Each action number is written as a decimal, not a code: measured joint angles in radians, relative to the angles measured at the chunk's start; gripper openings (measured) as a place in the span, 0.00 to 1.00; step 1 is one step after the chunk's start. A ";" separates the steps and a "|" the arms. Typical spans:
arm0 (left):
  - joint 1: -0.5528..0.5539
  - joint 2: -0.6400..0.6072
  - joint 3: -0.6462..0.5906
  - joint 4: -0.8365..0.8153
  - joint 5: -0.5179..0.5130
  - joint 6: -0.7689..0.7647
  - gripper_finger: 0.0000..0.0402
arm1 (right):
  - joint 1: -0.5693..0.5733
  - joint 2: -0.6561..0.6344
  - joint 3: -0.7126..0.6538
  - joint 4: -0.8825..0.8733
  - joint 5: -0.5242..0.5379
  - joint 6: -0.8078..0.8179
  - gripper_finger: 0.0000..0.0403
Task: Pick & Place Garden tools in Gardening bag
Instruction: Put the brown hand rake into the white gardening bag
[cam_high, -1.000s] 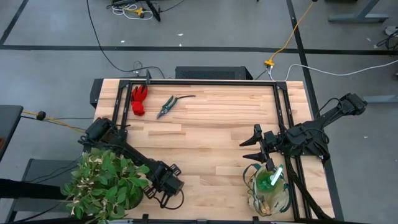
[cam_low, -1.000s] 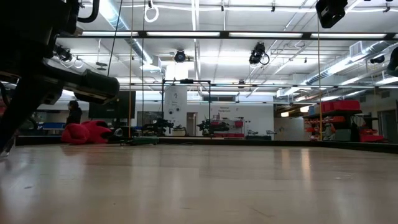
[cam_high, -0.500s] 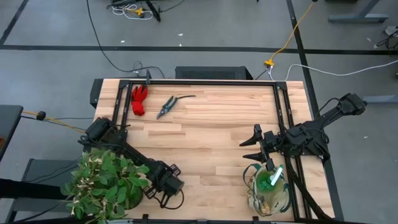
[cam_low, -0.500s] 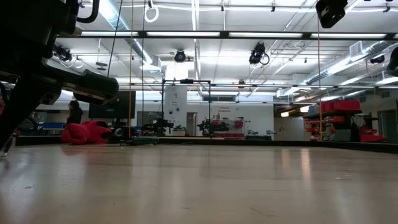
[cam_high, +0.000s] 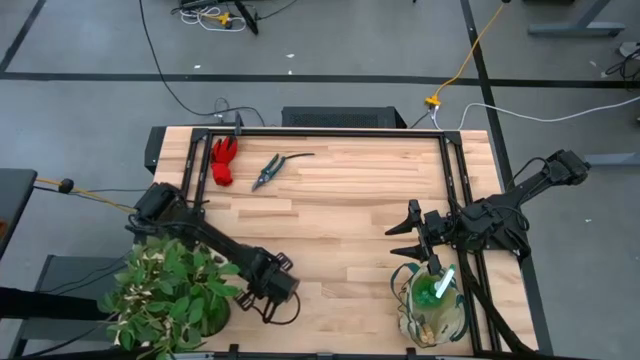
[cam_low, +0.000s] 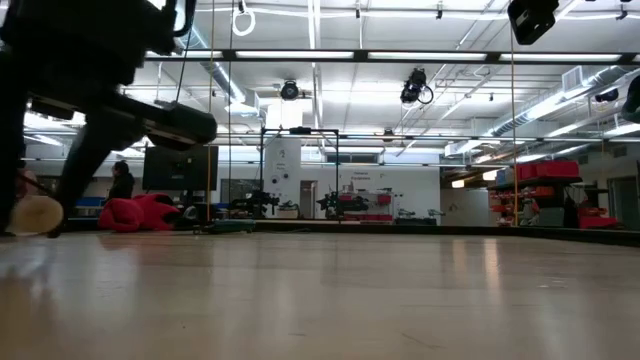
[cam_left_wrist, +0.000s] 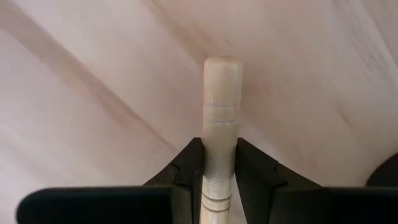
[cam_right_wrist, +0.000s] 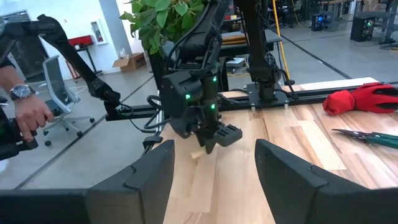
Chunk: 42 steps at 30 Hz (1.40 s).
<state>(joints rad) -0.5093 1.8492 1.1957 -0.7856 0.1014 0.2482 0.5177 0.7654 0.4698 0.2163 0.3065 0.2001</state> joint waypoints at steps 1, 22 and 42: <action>0.006 0.000 0.000 -0.002 -0.003 0.002 0.19 | 0.000 0.000 0.000 0.002 0.000 0.000 0.56; 0.224 0.000 0.129 -0.055 -0.098 0.141 0.19 | 0.000 0.000 0.000 0.006 0.000 0.000 0.56; 0.419 0.000 0.300 -0.136 -0.060 0.009 0.19 | 0.000 0.000 0.000 0.008 0.000 -0.062 0.56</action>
<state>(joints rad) -0.0901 1.8496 1.4962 -0.9216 0.0414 0.2569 0.5179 0.7654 0.4698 0.2244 0.3065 0.1383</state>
